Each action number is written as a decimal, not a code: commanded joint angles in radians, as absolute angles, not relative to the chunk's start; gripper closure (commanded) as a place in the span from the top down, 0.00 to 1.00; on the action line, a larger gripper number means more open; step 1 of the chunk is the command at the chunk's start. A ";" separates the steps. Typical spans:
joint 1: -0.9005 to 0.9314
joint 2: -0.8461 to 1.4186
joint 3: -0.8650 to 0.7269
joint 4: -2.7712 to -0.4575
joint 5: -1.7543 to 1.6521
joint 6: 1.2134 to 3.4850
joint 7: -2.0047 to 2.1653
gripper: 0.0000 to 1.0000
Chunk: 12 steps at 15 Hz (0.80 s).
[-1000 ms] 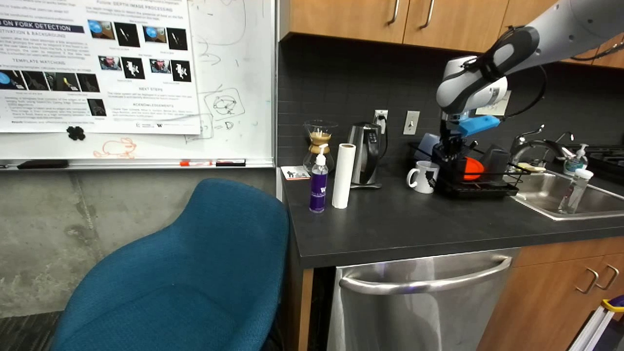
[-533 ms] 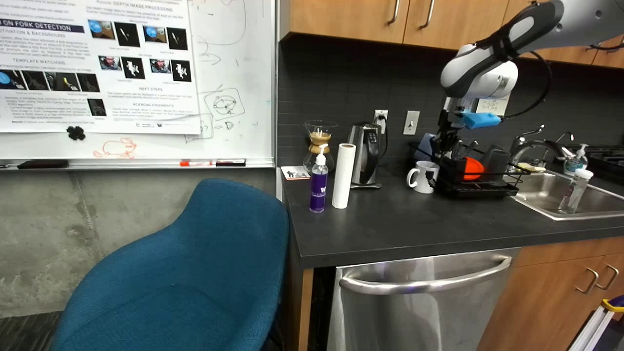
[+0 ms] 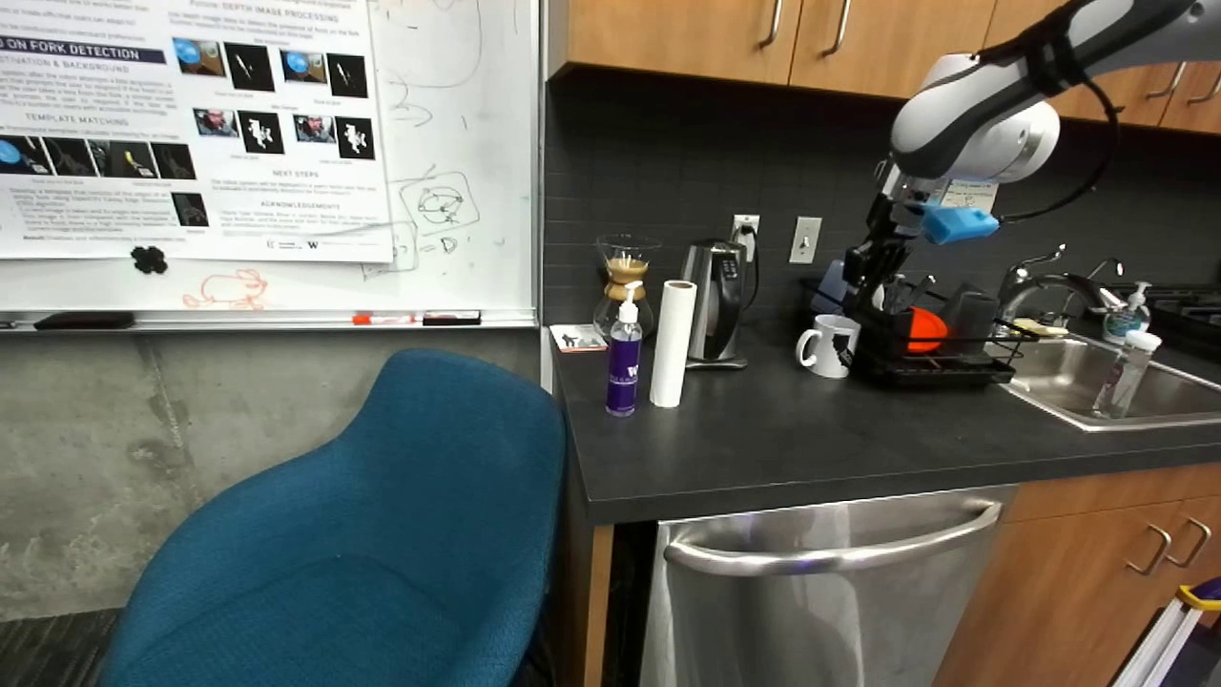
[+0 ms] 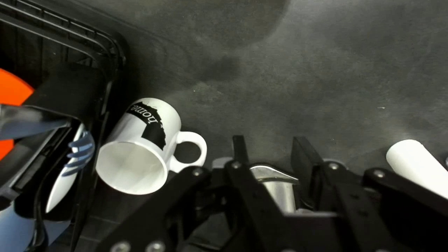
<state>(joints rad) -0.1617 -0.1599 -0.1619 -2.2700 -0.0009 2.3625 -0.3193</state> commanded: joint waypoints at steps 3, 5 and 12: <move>-0.188 -0.385 -0.109 -2.496 -0.228 2.477 -0.118 0.83; -0.202 -0.454 -0.062 -2.562 -0.317 2.463 -0.009 0.97; -0.144 -0.602 0.197 -2.650 -0.369 2.187 0.369 1.00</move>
<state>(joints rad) -0.1699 -0.5418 0.1028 -2.6250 -0.3642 2.2983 0.2296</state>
